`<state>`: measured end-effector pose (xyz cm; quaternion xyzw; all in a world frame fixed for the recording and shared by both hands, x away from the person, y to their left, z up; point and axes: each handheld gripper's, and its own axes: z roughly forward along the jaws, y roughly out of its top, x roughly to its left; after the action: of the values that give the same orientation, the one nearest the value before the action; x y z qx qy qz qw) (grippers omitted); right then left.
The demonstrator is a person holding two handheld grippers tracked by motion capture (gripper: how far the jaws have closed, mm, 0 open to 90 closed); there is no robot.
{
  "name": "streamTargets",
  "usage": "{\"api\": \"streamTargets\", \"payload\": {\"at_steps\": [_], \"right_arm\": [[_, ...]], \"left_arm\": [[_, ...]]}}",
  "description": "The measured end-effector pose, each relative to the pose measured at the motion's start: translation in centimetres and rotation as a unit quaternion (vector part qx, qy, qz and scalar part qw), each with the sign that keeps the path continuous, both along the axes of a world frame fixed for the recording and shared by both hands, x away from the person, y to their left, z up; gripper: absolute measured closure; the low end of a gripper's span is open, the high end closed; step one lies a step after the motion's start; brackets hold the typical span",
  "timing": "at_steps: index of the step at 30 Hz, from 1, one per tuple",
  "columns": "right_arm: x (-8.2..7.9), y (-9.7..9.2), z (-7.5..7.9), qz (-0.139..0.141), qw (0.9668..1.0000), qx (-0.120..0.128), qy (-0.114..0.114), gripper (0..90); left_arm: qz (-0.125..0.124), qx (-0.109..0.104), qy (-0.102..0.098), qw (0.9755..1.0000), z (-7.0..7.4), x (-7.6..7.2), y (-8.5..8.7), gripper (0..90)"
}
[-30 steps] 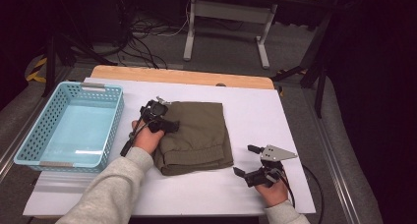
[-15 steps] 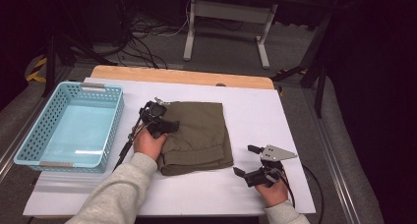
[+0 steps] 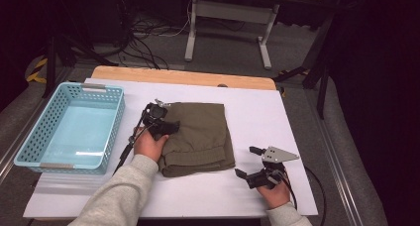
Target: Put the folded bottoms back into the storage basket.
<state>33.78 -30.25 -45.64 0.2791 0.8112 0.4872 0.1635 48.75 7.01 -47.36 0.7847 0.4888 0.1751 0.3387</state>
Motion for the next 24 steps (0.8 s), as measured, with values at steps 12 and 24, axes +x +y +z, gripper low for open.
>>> {"api": "streamTargets", "payload": {"at_steps": [12,24], "right_arm": [[0.0,0.0,0.0,0.000,1.0000,-0.001,0.000,0.3],[0.0,0.0,0.0,-0.001,1.0000,-0.001,-0.001,0.3]], "left_arm": [[-0.028,-0.009,-0.003,0.9996,0.6,-1.0,-1.2,66.5],[-0.043,-0.039,0.001,0.9983,1.7,-1.0,-0.6,79.3]]}}
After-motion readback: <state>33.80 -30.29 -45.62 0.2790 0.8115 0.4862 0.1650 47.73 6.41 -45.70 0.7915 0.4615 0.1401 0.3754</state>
